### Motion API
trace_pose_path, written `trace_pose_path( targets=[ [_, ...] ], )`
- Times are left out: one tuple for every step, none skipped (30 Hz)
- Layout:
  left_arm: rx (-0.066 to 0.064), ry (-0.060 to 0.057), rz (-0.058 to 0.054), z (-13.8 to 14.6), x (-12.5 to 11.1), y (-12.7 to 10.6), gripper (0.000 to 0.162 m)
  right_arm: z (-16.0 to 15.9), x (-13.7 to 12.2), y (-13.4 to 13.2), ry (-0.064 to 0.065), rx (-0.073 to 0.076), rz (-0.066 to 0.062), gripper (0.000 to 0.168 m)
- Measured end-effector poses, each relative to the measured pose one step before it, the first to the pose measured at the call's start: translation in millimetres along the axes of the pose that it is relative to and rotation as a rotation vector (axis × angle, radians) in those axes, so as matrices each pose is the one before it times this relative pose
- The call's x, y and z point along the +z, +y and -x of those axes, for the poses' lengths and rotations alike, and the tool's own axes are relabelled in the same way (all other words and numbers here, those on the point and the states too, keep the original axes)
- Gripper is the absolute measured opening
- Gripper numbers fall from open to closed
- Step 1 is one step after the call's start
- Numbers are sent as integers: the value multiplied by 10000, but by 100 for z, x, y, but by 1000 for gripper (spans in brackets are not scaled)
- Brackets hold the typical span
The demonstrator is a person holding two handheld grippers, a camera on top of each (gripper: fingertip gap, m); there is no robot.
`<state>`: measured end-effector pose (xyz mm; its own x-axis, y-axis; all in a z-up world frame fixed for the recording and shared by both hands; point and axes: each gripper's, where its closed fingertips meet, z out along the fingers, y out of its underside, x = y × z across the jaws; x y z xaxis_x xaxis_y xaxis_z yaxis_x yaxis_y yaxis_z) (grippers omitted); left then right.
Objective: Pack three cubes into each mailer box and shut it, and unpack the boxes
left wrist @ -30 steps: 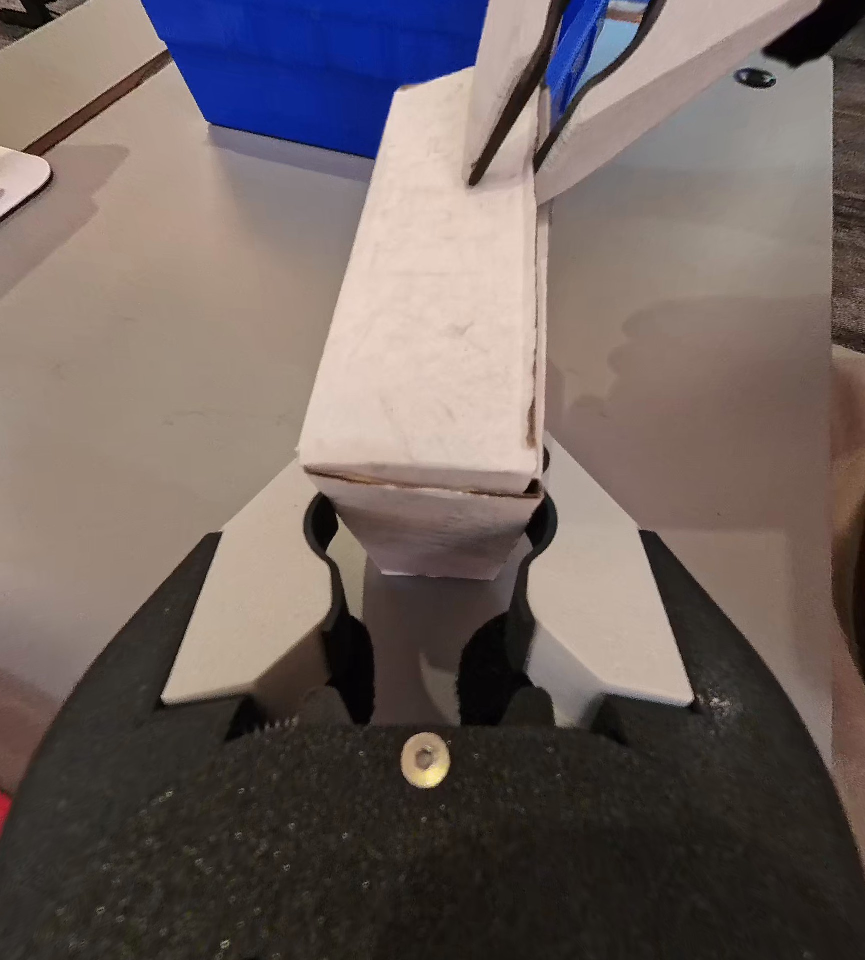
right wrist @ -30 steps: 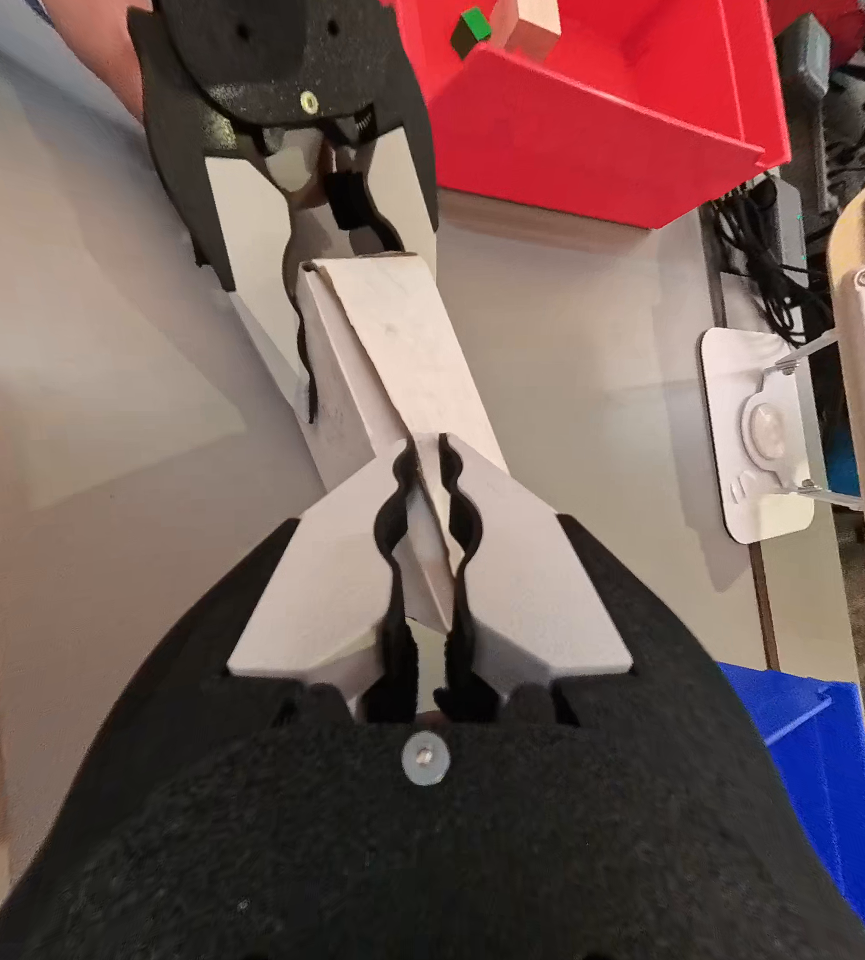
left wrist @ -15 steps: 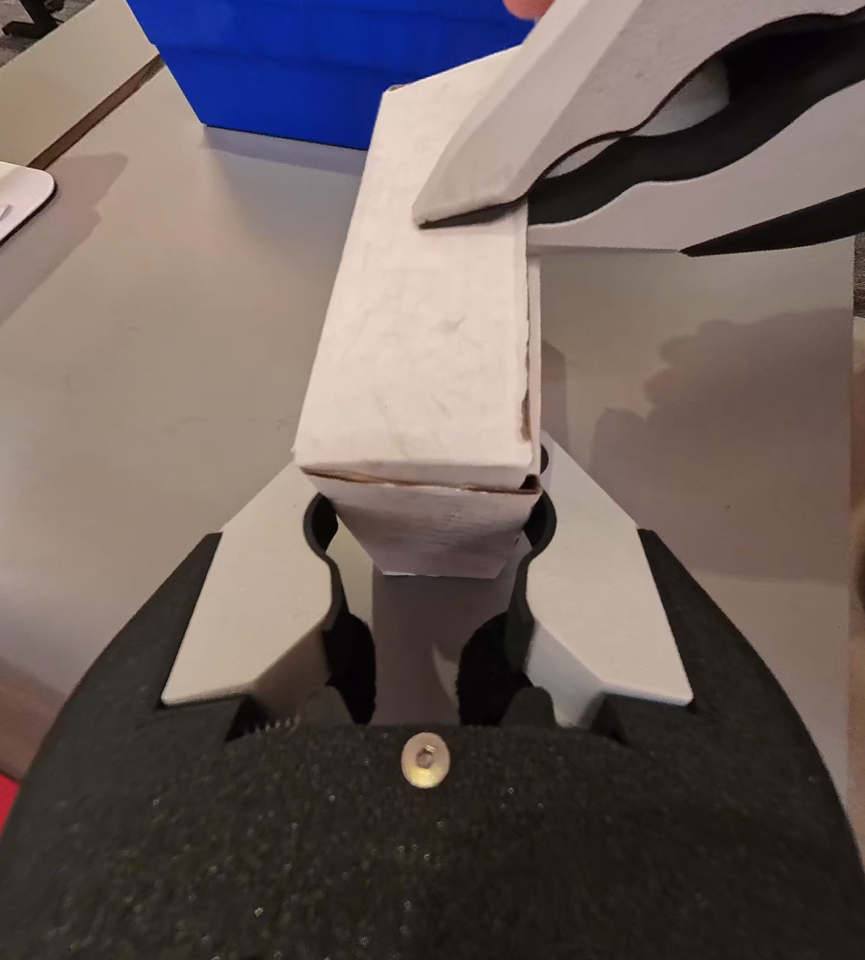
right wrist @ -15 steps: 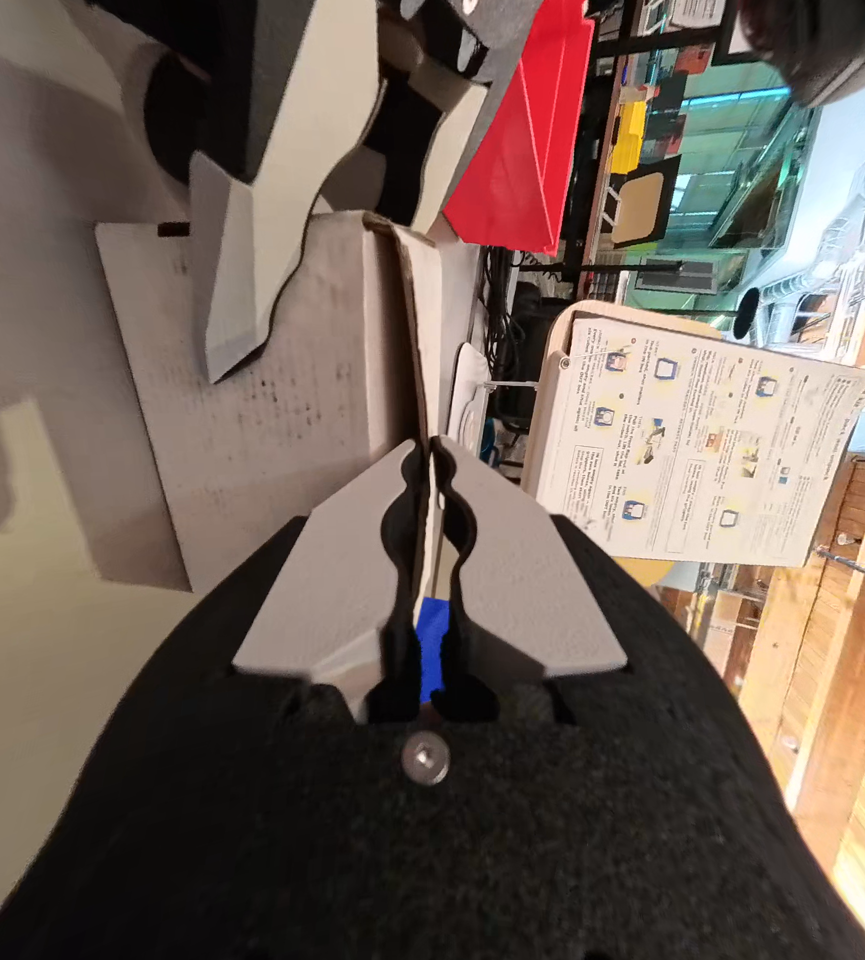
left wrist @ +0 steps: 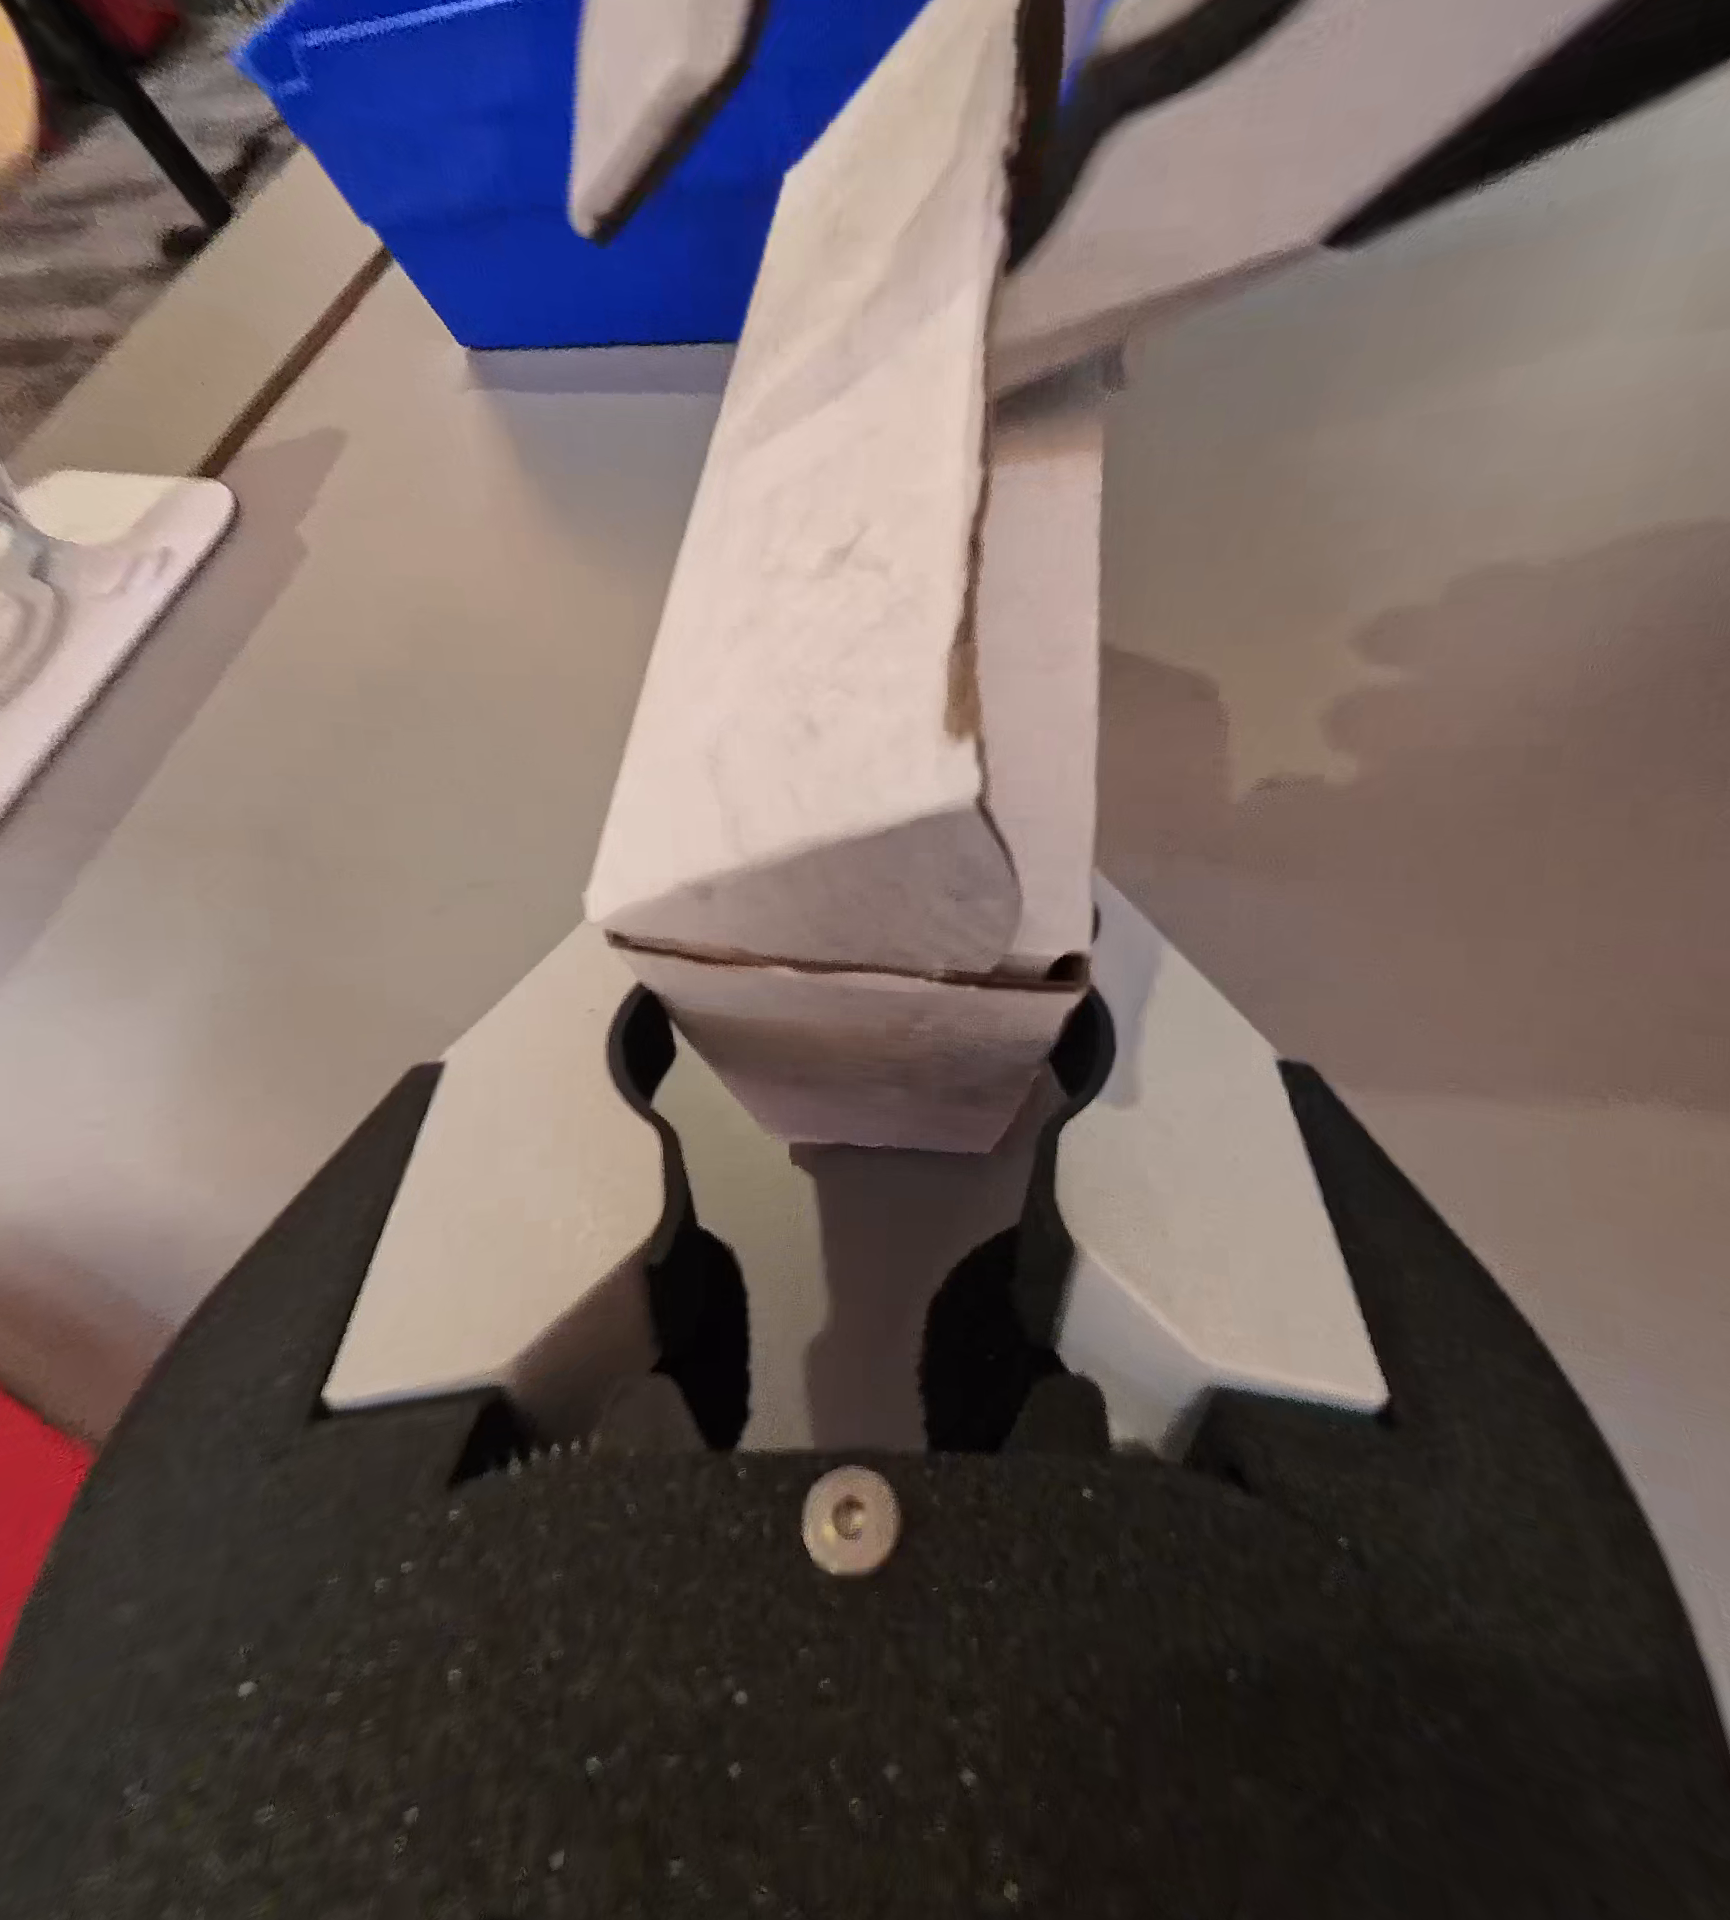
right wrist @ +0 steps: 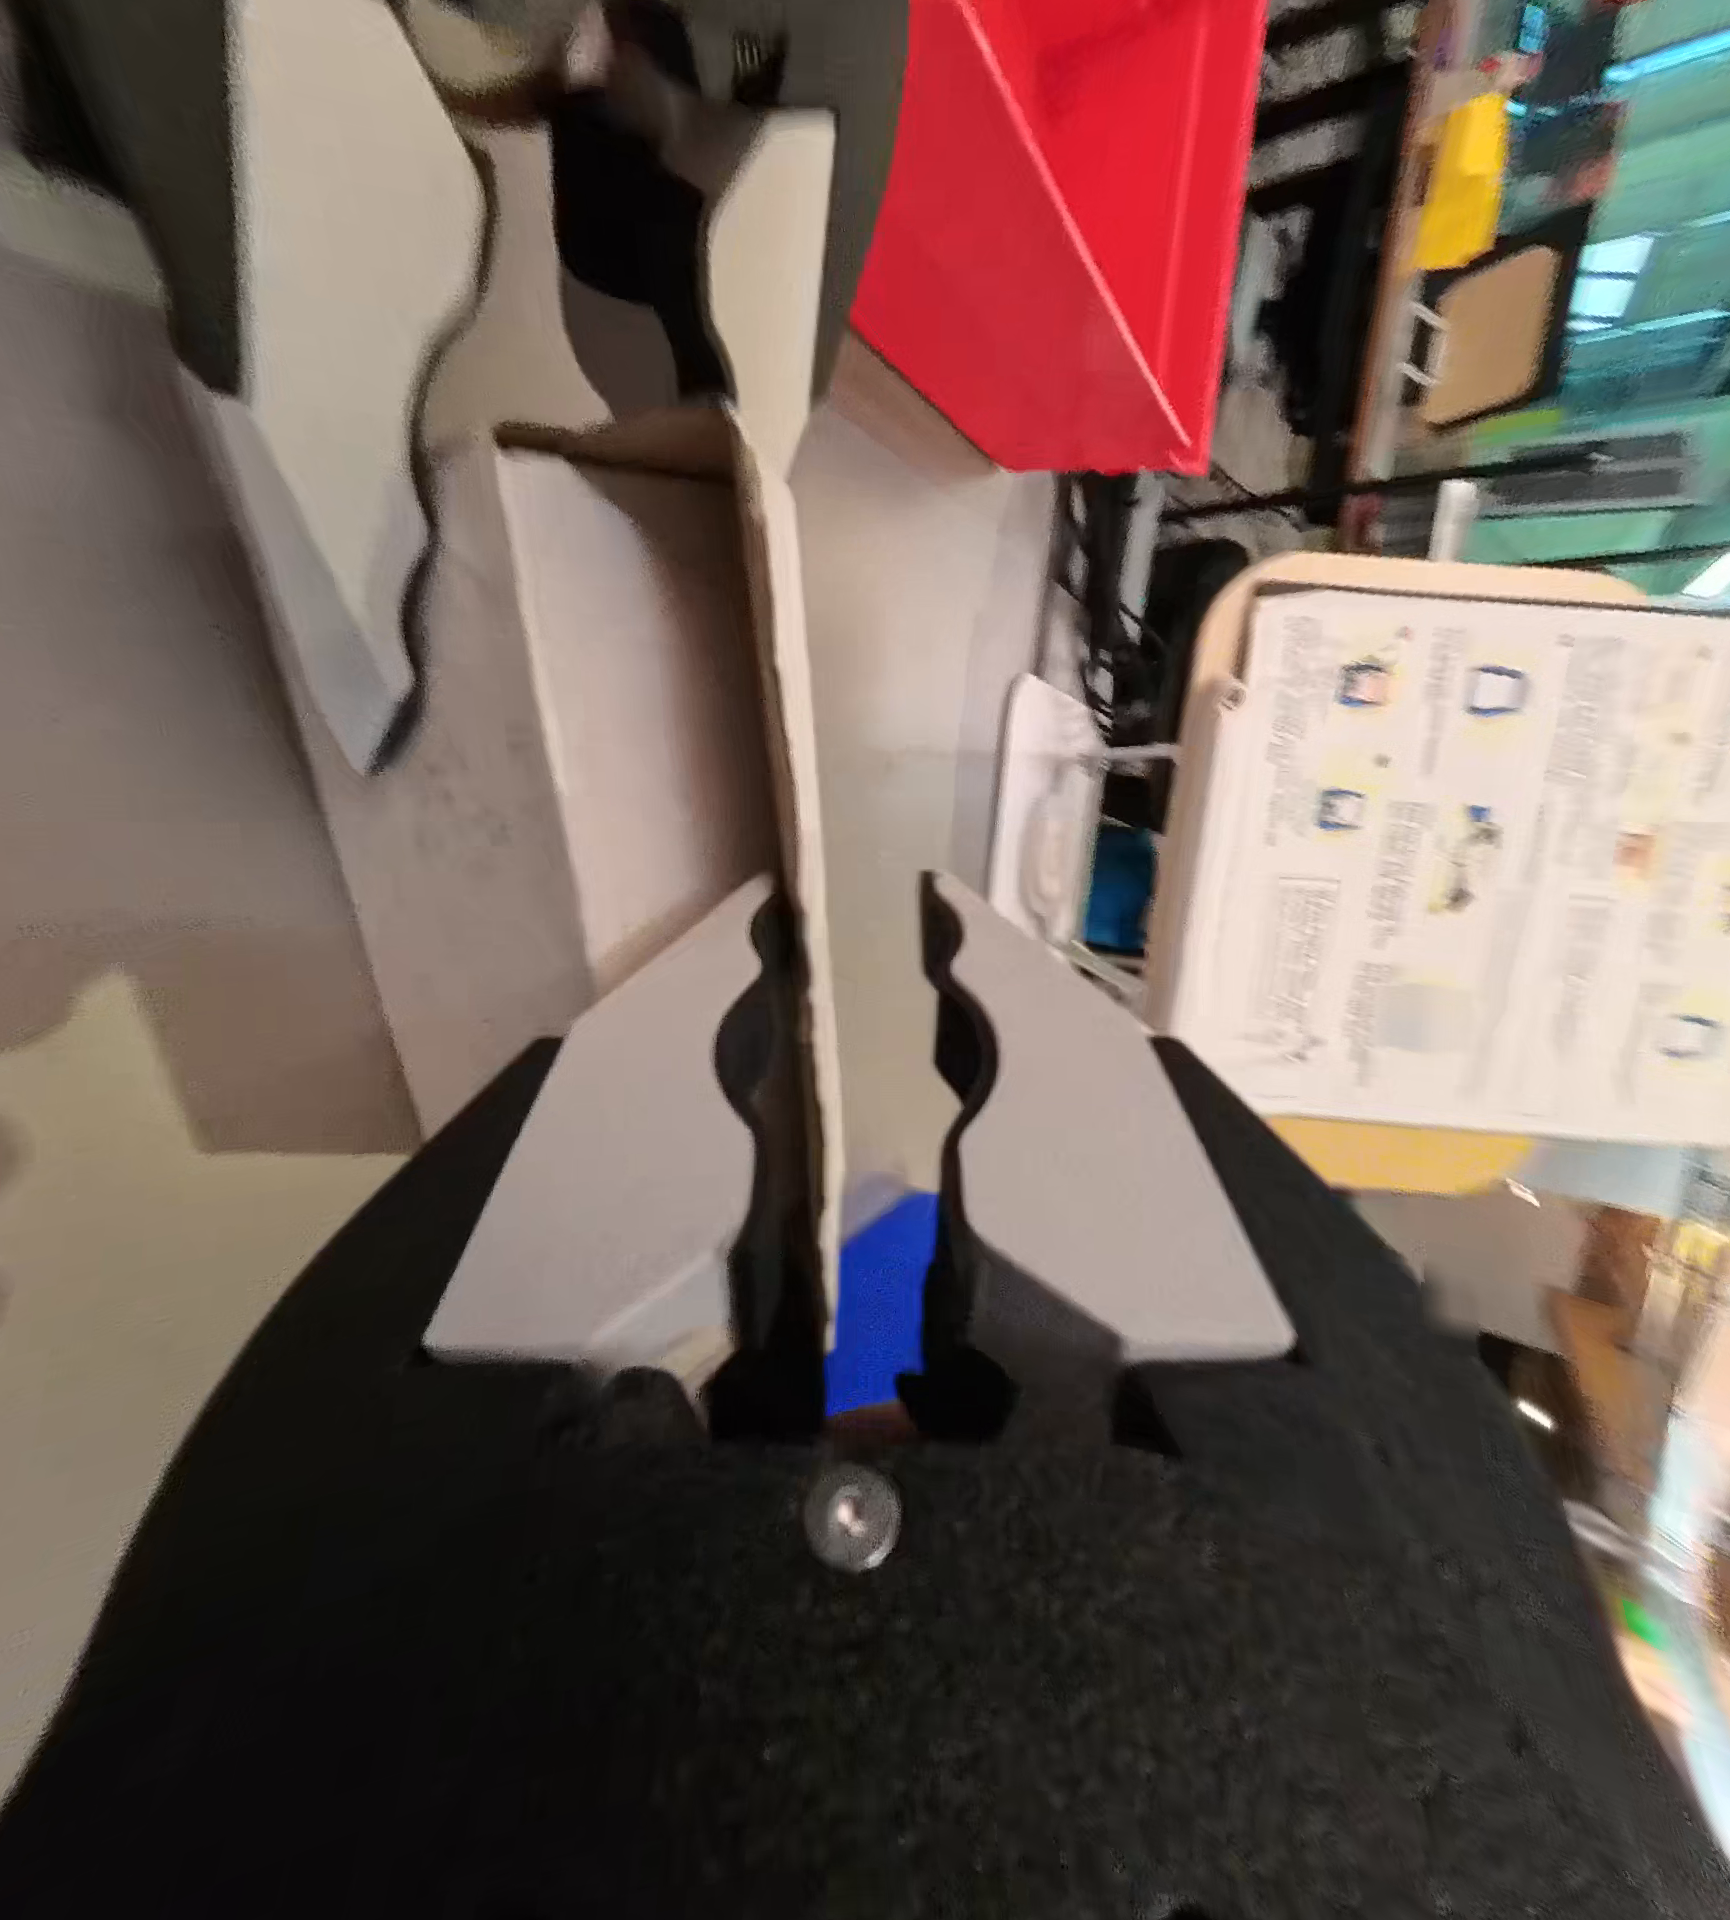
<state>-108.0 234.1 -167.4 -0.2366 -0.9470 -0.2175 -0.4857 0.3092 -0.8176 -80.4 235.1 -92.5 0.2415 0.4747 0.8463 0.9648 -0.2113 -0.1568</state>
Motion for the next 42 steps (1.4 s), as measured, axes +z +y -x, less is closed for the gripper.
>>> trace_pose_path(
  targets=[
    [493,-338,147,216,-76,45,71,-252,40,632,478,-315,369,26],
    [500,-386,189,302,-51,94,71,-28,-141,-3,312,-131,-146,25],
    [511,-417,173,370,-47,159,71,196,-120,-106,85,25,-202,22],
    [501,-392,115,359,-16,164,70,486,-18,-128,-139,15,-141,12],
    [333,-300,41,281,-6,149,70,348,35,-122,-51,-37,-65,4],
    [147,-135,-43,83,-9,33,71,-46,-3,-84,112,-89,-11,3],
    [99,-79,-51,28,-2,-13,71,-86,-56,-41,-113,116,-4,1],
    [195,-116,-6,48,17,20,71,23,-86,-26,-481,538,-37,1],
    [302,-139,5,26,26,14,71,75,-179,-68,-688,807,-130,1],
    [193,-113,20,0,22,-27,71,165,-159,24,-704,703,-142,2],
    [14,-59,30,-21,67,-32,70,122,-57,83,-477,425,-79,2],
    [133,-129,77,32,61,76,71,-60,-53,37,-284,347,0,2],
    [290,-289,180,177,68,258,71,76,-55,12,-348,397,54,2],
    [263,-346,266,238,61,346,71,16,6,-17,-171,220,47,2],
    [19,-237,264,182,-2,304,71,-50,98,-12,81,-57,68,2],
    [-298,-75,292,85,-150,360,69,-63,113,-36,276,-263,66,2],
    [-564,82,277,-29,-370,418,69,-71,90,0,384,-310,108,2],
    [-806,226,127,-187,-632,298,78,-16,98,87,378,-269,165,1],
    [-1011,309,-58,-271,-834,104,81,30,50,50,362,-219,116,1],
    [-1052,355,-200,-252,-857,-124,81,148,53,10,331,-123,79,1],
    [-949,344,-240,-202,-654,-357,83,170,22,-96,338,-67,-10,1],
    [-899,242,-194,-51,-321,-439,89,118,29,-76,317,1,3,1],
    [-956,288,-211,-135,-45,-509,92,146,78,-44,200,144,43,1],
    [-979,436,-255,-366,145,-507,92,275,100,-118,24,224,23,1],
    [-857,385,-213,-279,272,-363,89,524,109,-209,-182,149,-42,1],
    [-608,126,-124,134,305,-128,86,627,127,-227,-254,64,-46,1],
    [-344,-73,-91,439,269,13,81,474,127,-183,-155,-33,-21,1],
    [-155,-239,-33,672,162,150,69,271,113,-104,-64,-42,29,1],
    [-2,-324,58,782,111,311,53,190,54,-132,-110,12,-4,1],
    [114,-57,156,329,141,477,53,-69,-52,-188,-51,146,-62,1],
    [116,60,245,59,241,622,52,-571,-164,-220,128,303,-129,1],
    [98,30,303,0,290,716,51,-748,-272,-281,109,426,-202,1],
    [63,-6,131,-41,244,417,51,-629,-295,-294,-40,462,-220,1],
    [32,41,-23,-170,121,54,50,-497,-265,-162,-100,350,-151,1],
    [18,40,31,-158,79,-26,50,-648,-191,103,52,171,-13,1],
    [50,16,82,-119,95,-21,50,-650,-141,158,100,82,11,1],
    [85,-2,80,-95,76,-9,50,-500,-106,154,48,58,15,2],
    [95,-10,74,-67,38,5,50,-385,-80,130,33,35,11,2],
    [95,16,71,-90,-14,45,50,-266,-64,79,21,8,-2,2],
    [94,45,68,-113,-119,35,48,-92,-41,34,-24,-34,-12,2],
    [103,77,-44,-139,-276,-133,49,-59,-9,67,7,-71,29,2],
    [126,82,-203,-157,-473,-383,48,-151,17,95,101,-100,56,2]
  ],
)
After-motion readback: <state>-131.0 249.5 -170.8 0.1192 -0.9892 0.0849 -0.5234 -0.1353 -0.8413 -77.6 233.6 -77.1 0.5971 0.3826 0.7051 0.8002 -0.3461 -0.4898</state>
